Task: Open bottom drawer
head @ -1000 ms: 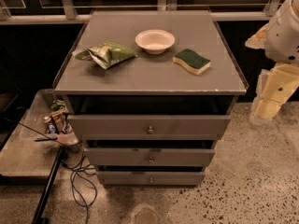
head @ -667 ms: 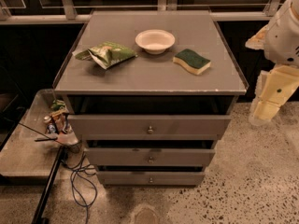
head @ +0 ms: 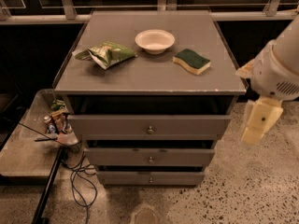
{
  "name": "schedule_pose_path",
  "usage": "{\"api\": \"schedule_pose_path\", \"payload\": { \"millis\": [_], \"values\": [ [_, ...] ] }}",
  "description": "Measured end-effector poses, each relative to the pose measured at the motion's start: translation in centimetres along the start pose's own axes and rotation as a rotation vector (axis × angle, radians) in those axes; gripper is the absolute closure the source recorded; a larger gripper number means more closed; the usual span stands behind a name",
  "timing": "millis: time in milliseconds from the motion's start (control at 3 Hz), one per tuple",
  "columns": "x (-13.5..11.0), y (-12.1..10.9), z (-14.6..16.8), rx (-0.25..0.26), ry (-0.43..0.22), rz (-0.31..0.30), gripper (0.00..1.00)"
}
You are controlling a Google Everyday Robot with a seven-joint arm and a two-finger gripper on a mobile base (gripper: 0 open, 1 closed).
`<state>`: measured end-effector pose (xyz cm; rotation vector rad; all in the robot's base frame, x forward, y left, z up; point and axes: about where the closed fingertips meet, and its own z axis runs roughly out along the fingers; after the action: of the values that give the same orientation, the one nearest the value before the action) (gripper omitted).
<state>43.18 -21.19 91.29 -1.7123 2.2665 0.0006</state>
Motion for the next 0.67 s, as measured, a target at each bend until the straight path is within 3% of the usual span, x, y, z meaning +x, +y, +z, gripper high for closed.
{"api": "schedule_pose_path", "payload": {
  "millis": [333, 667],
  "values": [
    [1.2, 2.2, 4.8, -0.022, -0.066, -0.008, 0.0],
    [2.8, 3.7, 9.7, -0.028, -0.185, -0.021, 0.0]
  ]
}}
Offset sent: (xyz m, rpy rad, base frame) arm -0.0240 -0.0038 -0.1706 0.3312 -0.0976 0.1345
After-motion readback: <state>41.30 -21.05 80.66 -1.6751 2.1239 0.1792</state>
